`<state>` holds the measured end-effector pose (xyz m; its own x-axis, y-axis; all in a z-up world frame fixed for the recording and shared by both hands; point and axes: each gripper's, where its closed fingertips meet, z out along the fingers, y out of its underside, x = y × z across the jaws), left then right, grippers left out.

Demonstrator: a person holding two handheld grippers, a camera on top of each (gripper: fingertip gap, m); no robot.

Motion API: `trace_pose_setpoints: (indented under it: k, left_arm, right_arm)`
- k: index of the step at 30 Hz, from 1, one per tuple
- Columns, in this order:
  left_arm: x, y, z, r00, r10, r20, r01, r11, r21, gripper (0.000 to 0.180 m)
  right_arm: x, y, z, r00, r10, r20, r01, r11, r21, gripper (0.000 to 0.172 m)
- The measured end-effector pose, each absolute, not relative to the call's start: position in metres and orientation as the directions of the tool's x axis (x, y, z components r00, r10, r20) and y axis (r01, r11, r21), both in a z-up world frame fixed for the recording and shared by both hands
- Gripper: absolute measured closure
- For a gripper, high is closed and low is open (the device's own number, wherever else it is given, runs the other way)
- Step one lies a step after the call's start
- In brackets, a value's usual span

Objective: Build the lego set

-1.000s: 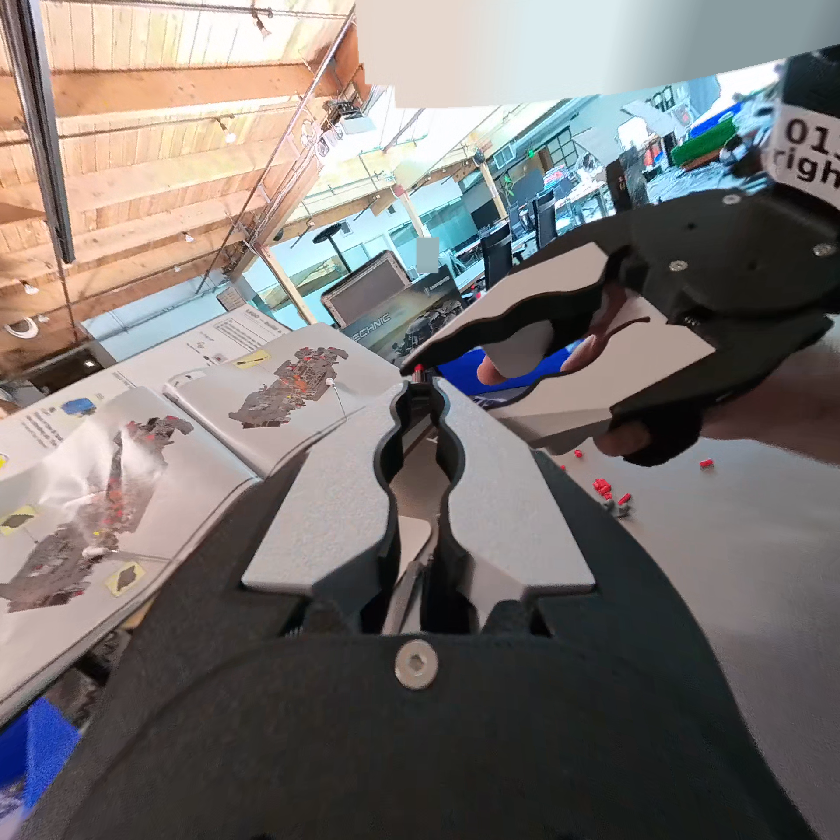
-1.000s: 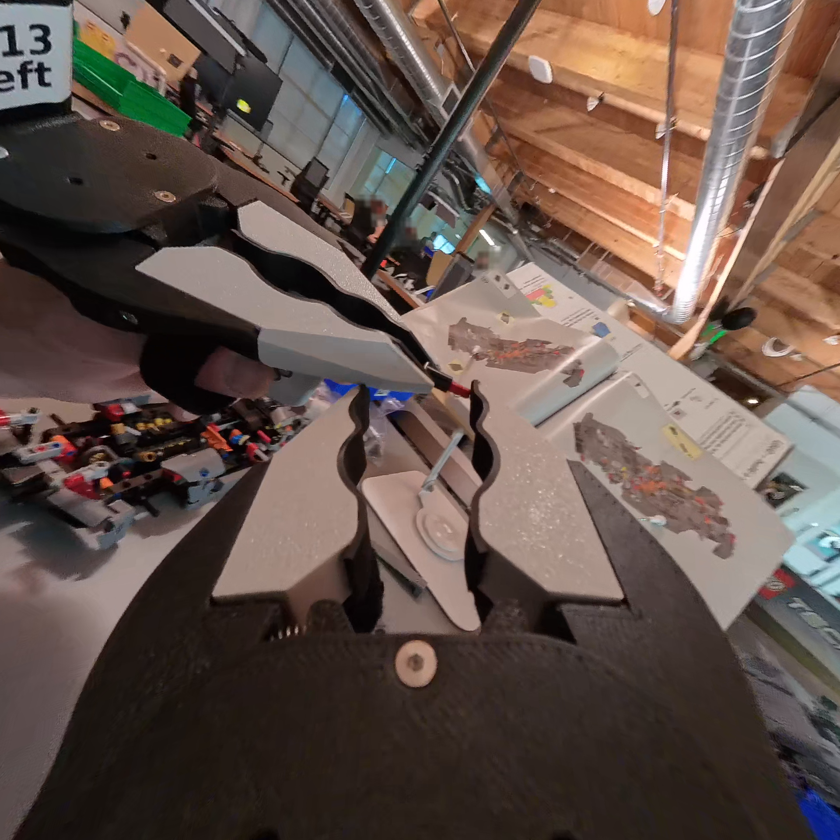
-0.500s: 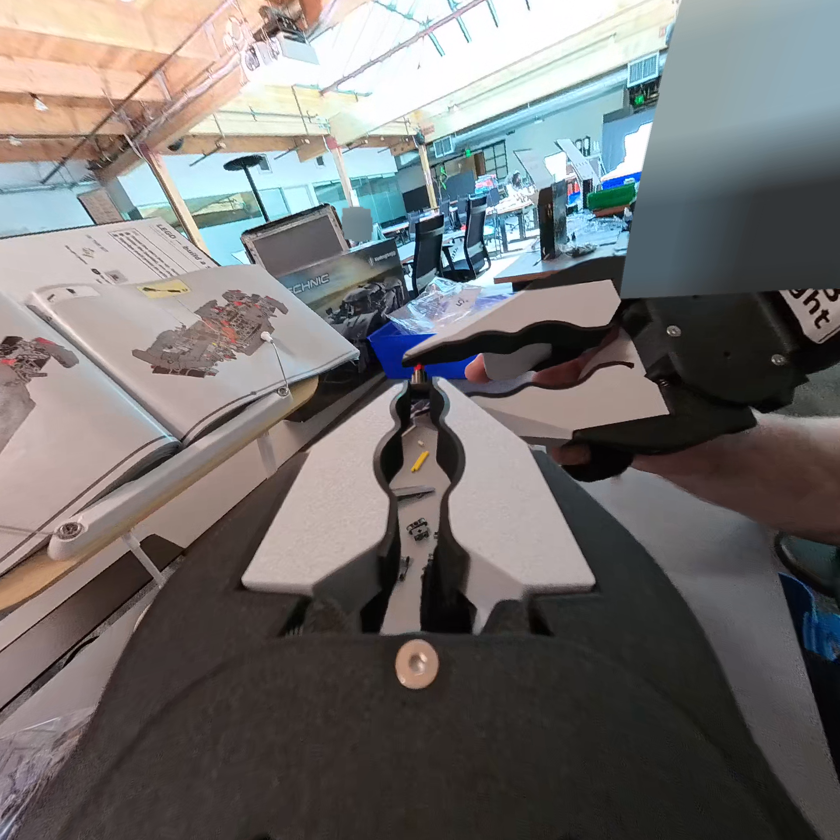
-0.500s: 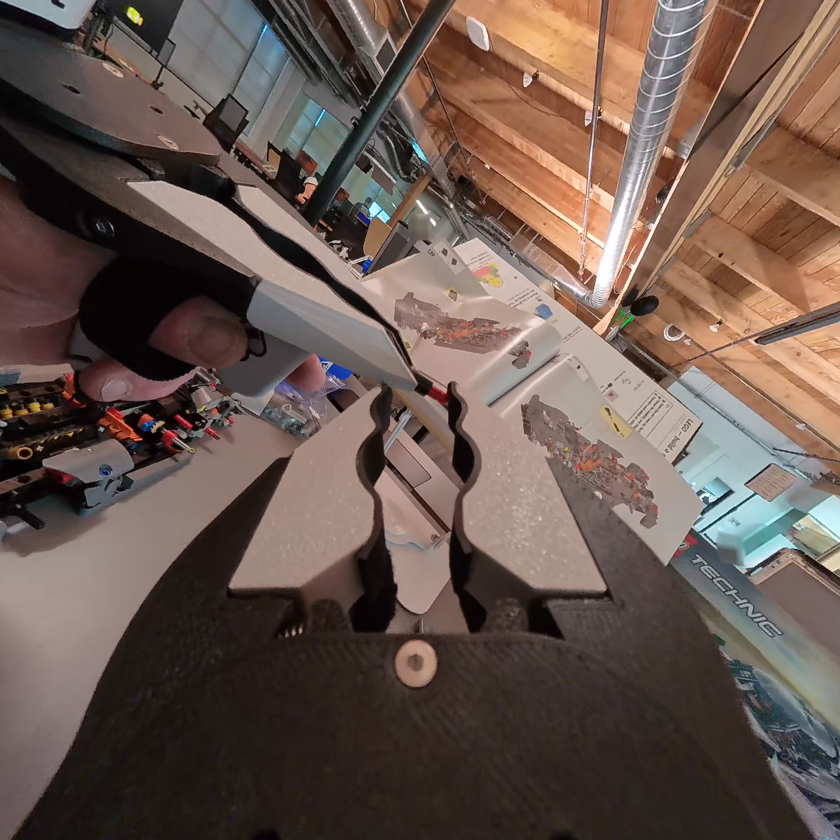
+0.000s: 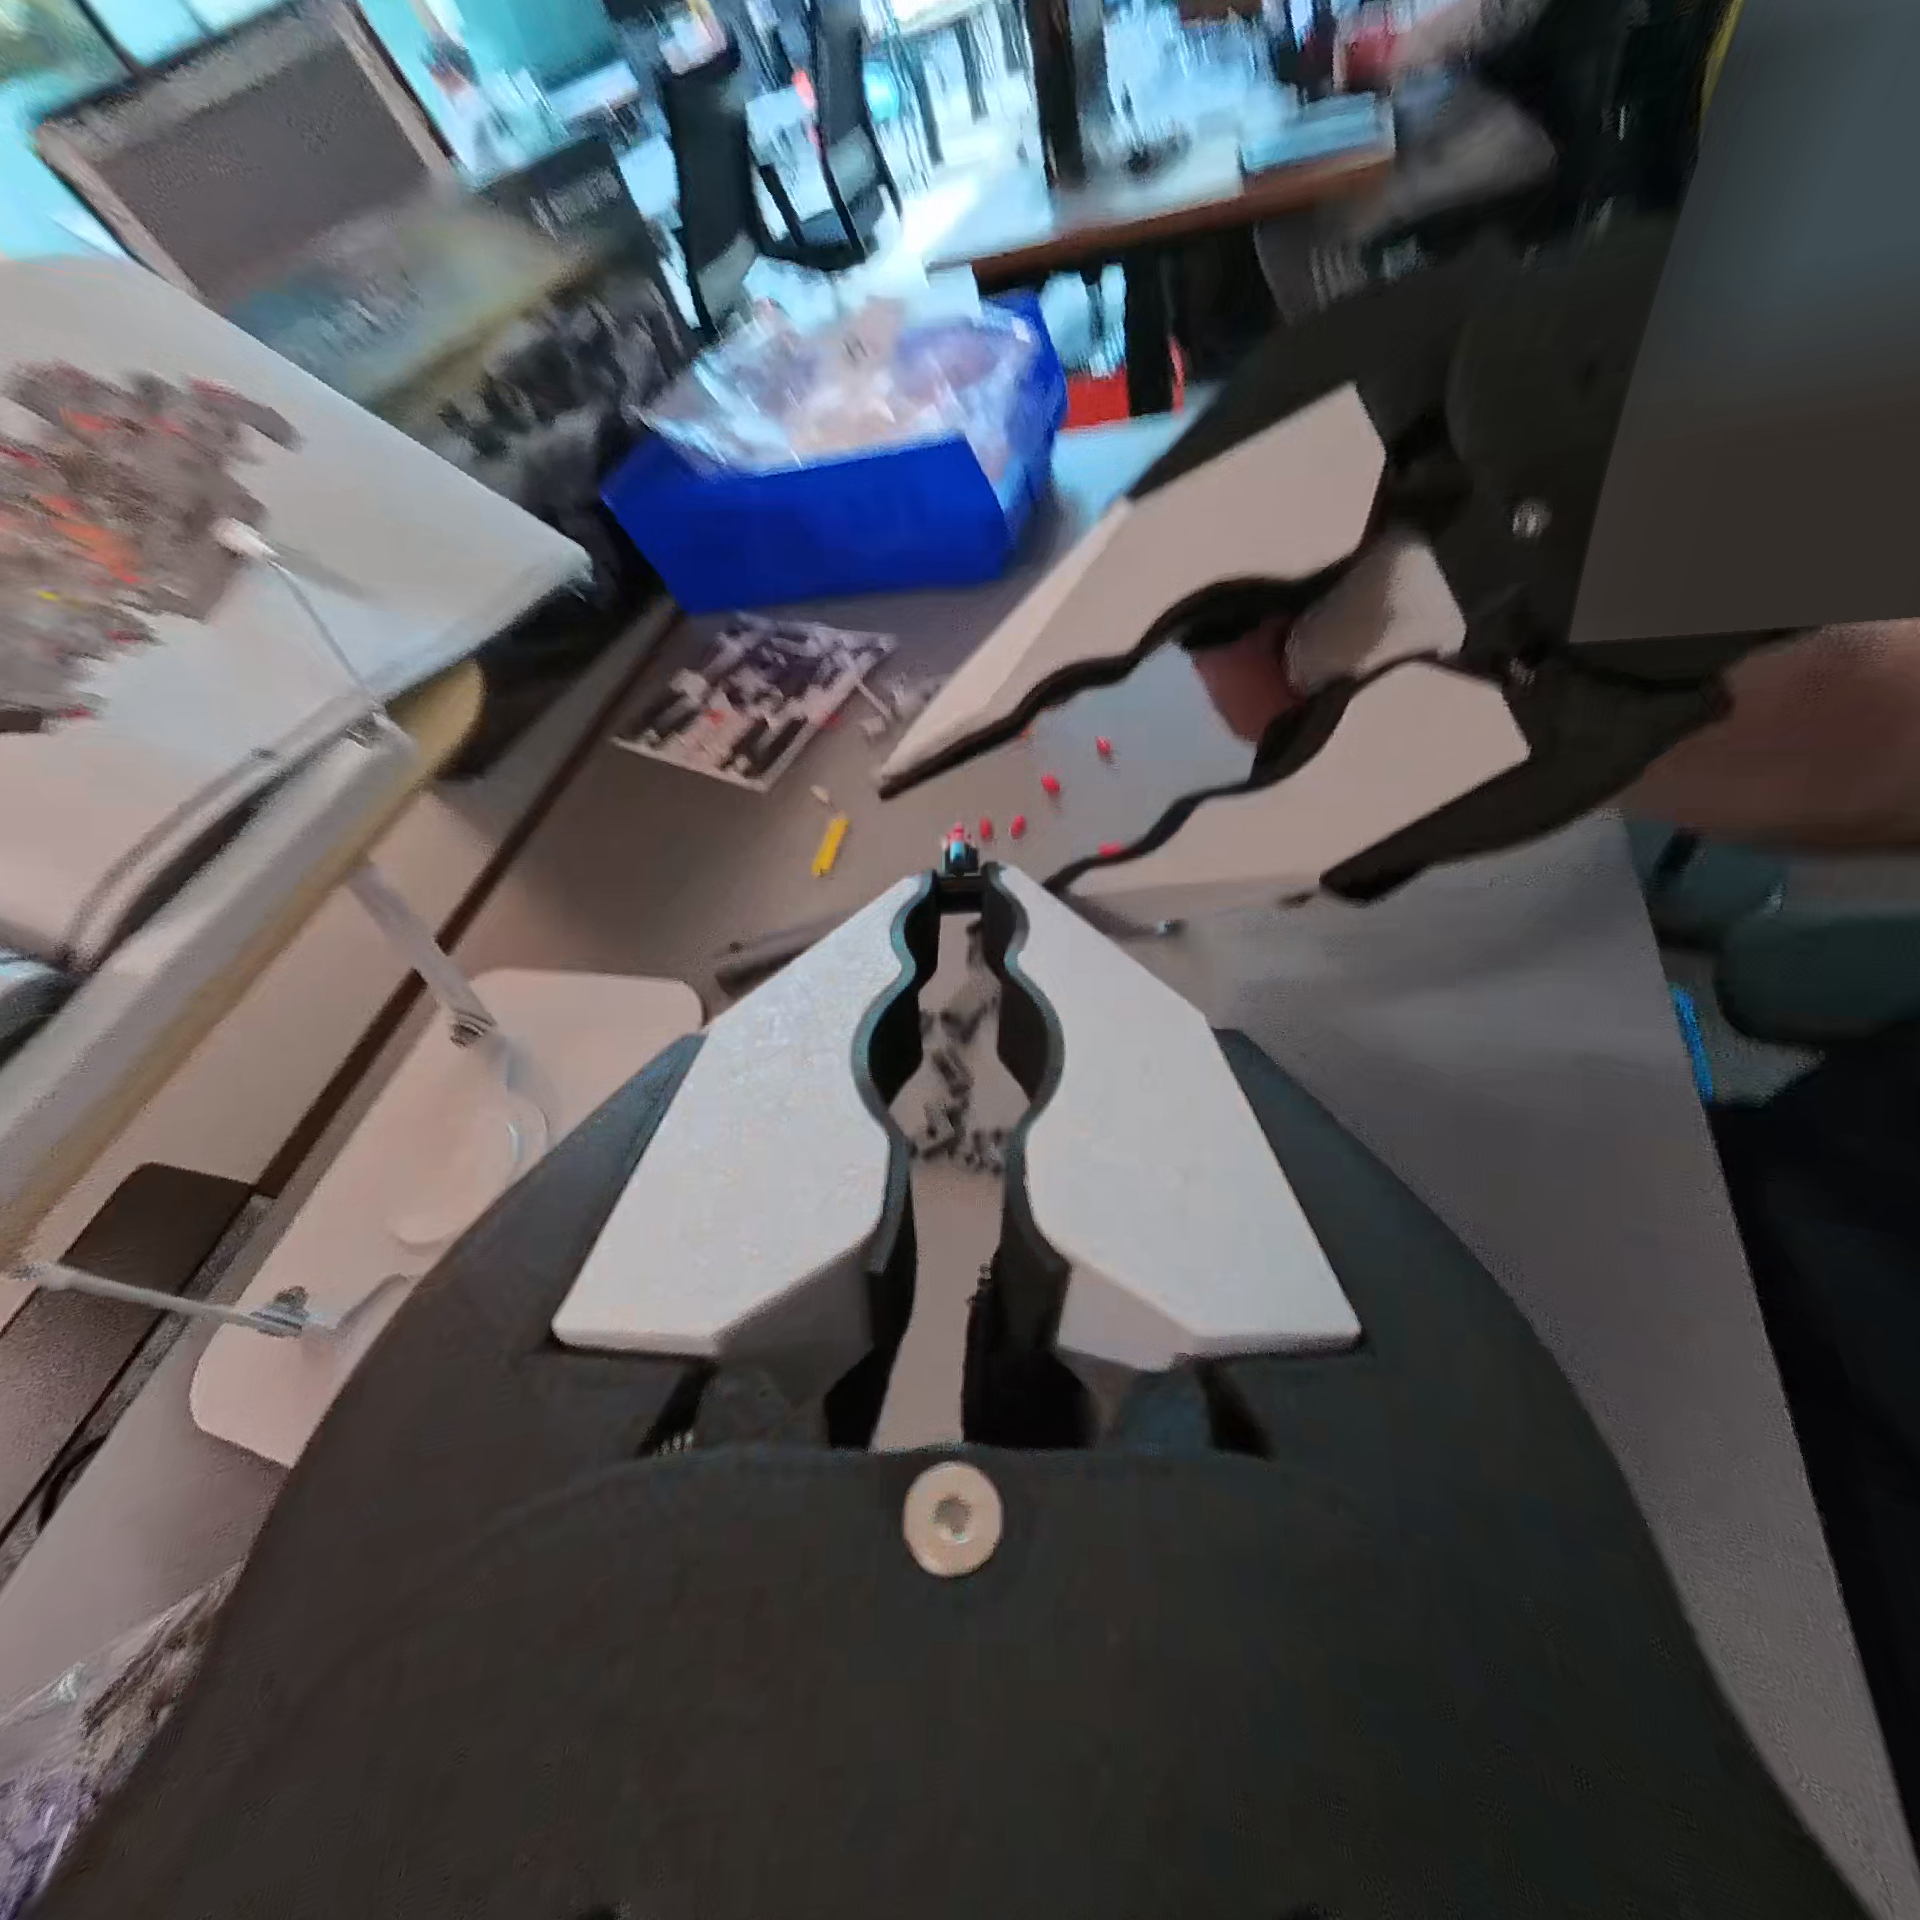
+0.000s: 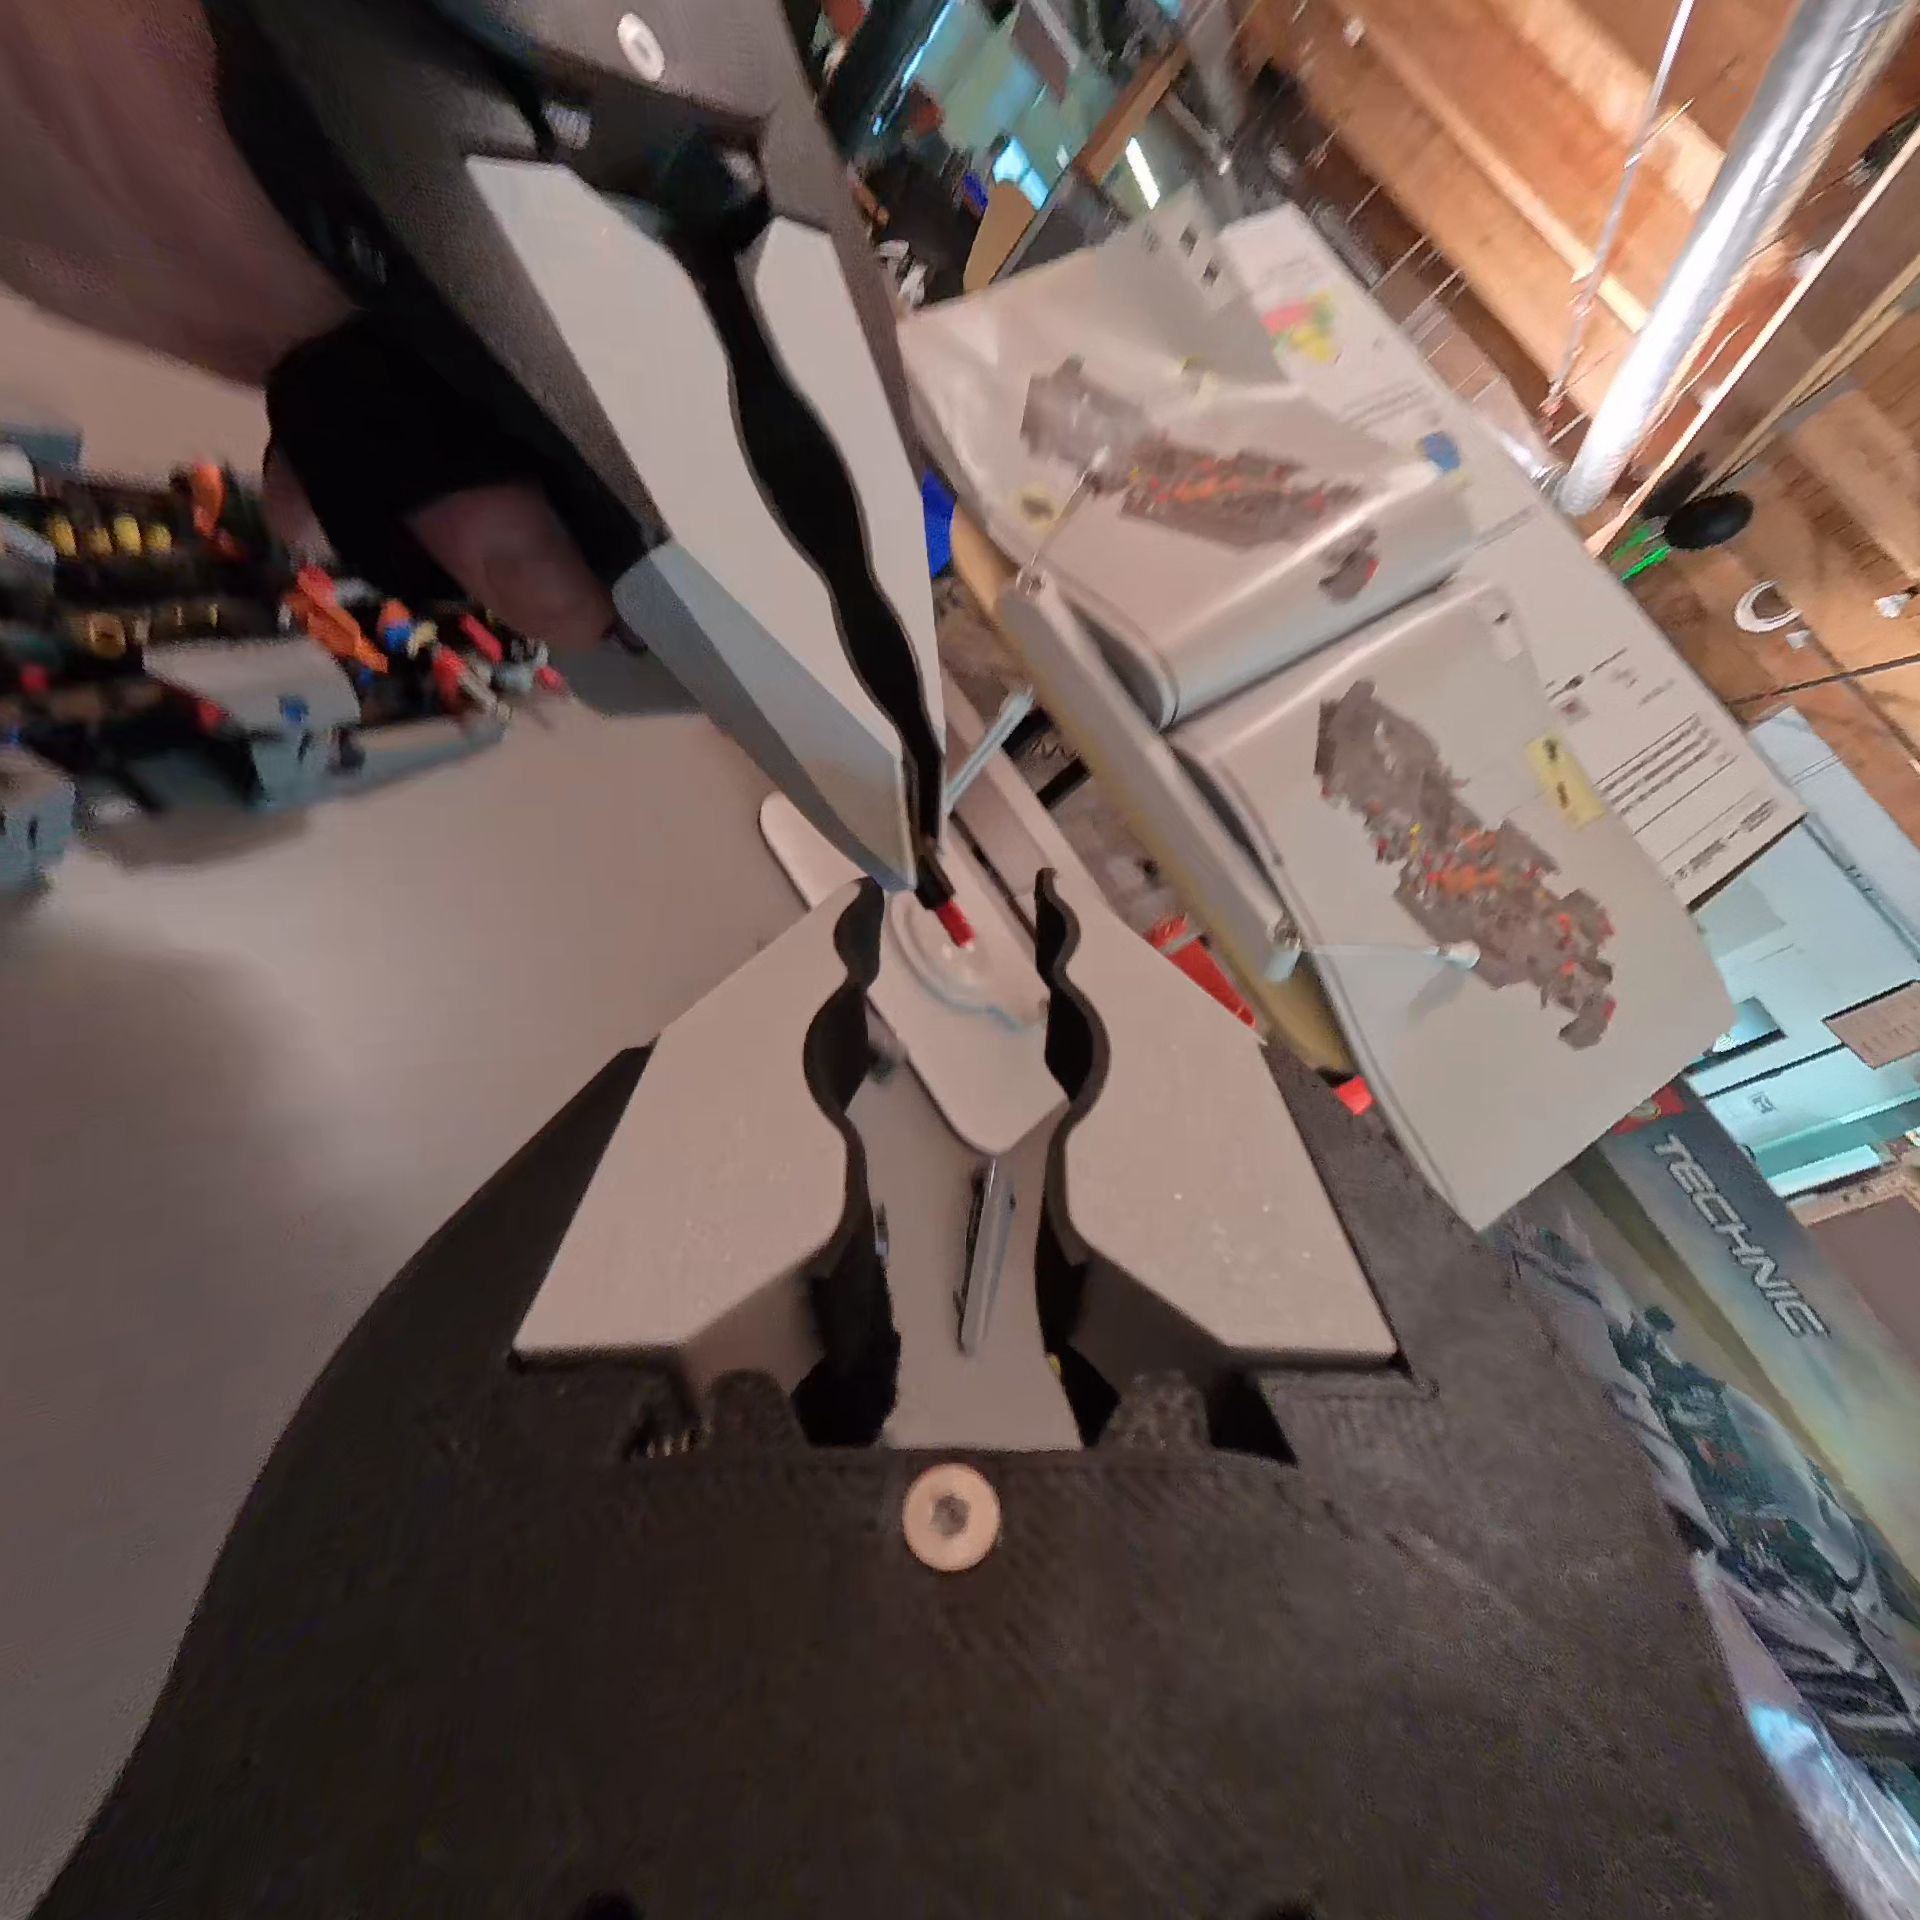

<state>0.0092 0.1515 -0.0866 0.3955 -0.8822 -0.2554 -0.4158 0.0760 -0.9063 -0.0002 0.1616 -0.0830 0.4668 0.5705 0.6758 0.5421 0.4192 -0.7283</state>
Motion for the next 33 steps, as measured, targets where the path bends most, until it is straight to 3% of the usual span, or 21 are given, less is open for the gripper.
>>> trace_pose_setpoints:
  k: [5, 8, 11, 15, 33]
  left_arm:
    - [0.017, 0.158, -0.136, 0.263, -0.916, -0.301, -0.618, 0.08, -0.782, 0.175]
    - [0.024, 0.146, -0.174, 0.119, -0.968, -0.222, -0.738, 0.063, -0.672, 0.175]
    - [0.034, 0.129, -0.204, -0.047, -0.972, -0.232, -0.816, 0.171, -0.553, 0.175]
    - [0.059, 0.12, -0.217, -0.135, -0.96, -0.246, -0.793, 0.254, -0.554, 0.175]
    - [0.058, 0.125, -0.266, -0.139, -0.983, -0.124, -0.851, 0.182, -0.492, 0.174]
  right_arm:
    - [0.04, 0.163, -0.116, 0.432, 0.603, 0.671, 0.601, 0.363, -0.712, 0.152]
    - [0.06, 0.161, -0.13, 0.414, 0.623, 0.664, 0.626, 0.335, -0.704, 0.154]
    - [0.074, 0.161, -0.138, 0.408, 0.614, 0.676, 0.65, 0.324, -0.687, 0.155]
    - [0.084, 0.161, -0.143, 0.412, 0.621, 0.667, 0.651, 0.311, -0.692, 0.156]
    - [0.107, 0.169, -0.155, 0.42, 0.635, 0.648, 0.644, 0.294, -0.706, 0.159]
